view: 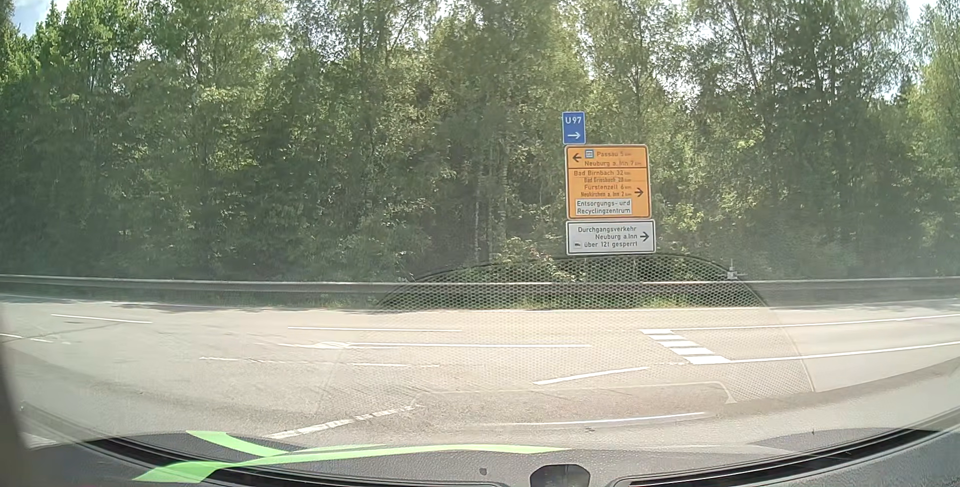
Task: Follow the waypoints while adhering to traffic rules and regulations
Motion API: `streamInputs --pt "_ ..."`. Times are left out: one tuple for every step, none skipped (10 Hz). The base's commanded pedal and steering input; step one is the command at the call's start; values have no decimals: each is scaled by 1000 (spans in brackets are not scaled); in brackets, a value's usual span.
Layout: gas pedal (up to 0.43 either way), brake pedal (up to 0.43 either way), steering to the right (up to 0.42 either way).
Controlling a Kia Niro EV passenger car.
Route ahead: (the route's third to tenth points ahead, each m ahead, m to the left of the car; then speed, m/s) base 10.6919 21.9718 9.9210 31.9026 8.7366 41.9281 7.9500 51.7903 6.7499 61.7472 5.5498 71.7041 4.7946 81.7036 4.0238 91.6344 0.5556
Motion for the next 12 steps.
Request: streamInputs --pt "0 67 -63" --pt "0 73 -63" --pt "0 85 -63" --pt "0 98 -63" --pt "0 116 -63" --pt "0 140 -63" --pt "0 152 -63" --pt "0 152 -63" --pt "0 152 -63" --pt "0 159 -63" --pt "0 165 -63" --pt "0 165 -63"
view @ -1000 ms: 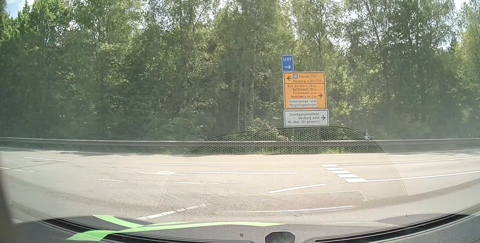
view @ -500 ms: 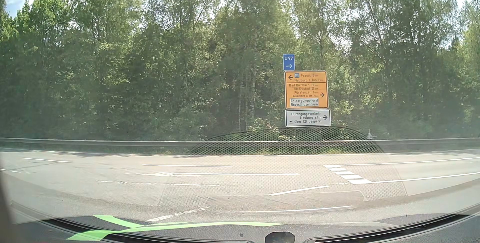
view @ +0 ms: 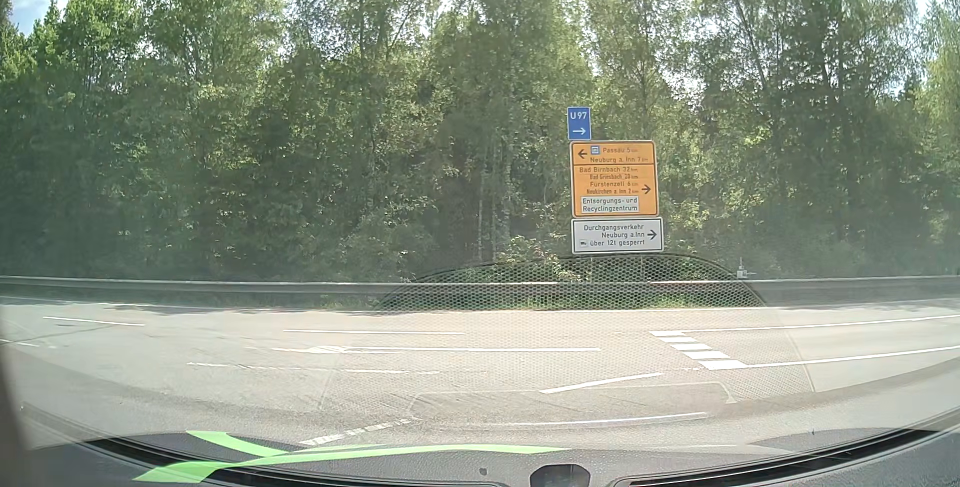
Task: Follow the waypoints while adhering to traffic rules and regulations
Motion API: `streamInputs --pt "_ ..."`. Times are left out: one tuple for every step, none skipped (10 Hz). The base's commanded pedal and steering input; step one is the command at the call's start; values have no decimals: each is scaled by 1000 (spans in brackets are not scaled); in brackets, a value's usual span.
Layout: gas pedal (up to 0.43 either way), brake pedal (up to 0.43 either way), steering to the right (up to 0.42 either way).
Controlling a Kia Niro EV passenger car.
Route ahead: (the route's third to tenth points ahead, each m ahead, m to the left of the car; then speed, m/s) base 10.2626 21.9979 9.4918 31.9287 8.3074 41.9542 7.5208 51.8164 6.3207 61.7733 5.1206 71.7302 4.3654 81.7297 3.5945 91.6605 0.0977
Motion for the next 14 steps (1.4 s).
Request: streamInputs --pt "0 165 -63" --pt "0 171 -63" --pt "0 171 -63" --pt "0 177 -63" --pt "0 195 -63" --pt "0 195 -63" --pt "0 195 -63" --pt "0 195 -63" --pt "0 195 -63" --pt "0 195 -63" --pt "0 201 -63" --pt "0 213 -63" --pt "0 238 -63" --pt "0 250 -63"
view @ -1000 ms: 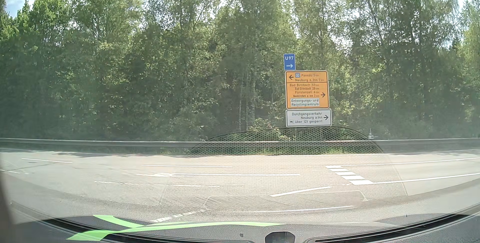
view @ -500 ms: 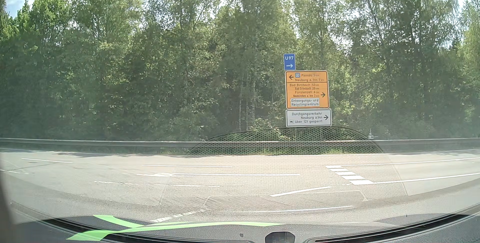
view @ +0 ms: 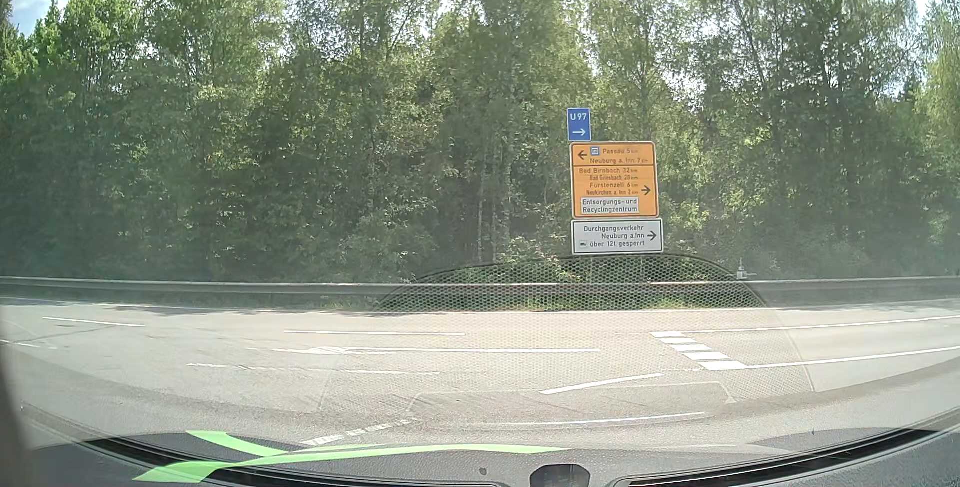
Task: Follow the waypoints while adhering to traffic rules and regulations
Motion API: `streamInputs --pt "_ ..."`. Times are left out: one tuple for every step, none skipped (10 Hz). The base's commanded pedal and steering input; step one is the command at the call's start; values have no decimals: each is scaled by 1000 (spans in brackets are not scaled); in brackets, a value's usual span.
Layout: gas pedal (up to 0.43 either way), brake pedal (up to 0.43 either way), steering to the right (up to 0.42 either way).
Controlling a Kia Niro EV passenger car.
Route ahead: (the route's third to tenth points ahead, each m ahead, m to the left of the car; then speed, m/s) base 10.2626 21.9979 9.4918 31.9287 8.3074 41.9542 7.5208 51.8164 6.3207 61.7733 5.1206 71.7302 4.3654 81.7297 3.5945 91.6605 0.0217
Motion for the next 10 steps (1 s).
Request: streamInputs --pt "0 256 -63" --pt "0 256 -63" --pt "0 256 -63" --pt "0 256 -63" --pt "0 256 -63" --pt "0 256 -63" --pt "0 256 -63" --pt "0 256 -63" --pt "0 256 -63" --pt "0 256 -63"
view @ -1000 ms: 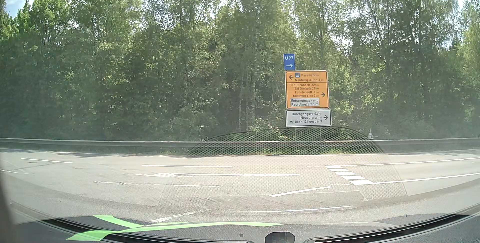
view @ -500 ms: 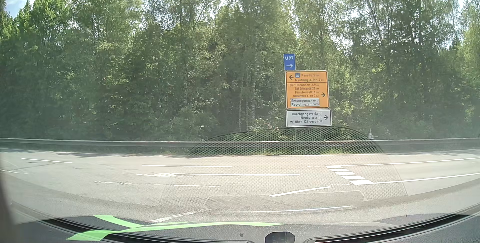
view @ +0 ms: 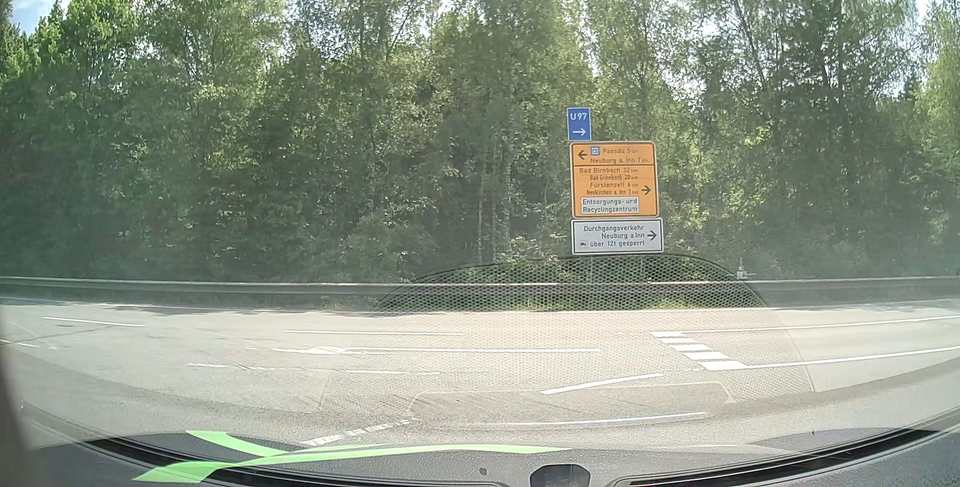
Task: Follow the waypoints while adhering to traffic rules and regulations
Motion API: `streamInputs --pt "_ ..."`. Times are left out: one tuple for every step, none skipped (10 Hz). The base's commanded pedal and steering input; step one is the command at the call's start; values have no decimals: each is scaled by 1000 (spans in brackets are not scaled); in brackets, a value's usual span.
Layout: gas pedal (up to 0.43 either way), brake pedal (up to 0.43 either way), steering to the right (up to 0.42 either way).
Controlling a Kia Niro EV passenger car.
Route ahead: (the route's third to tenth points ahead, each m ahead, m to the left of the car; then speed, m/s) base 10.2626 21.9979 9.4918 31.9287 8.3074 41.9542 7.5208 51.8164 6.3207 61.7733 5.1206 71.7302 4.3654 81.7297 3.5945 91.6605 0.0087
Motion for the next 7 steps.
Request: streamInputs --pt "0 256 -63" --pt "0 256 -63" --pt "0 256 -63" --pt "0 256 -63" --pt "0 256 -63" --pt "0 262 -63" --pt "0 262 -63"
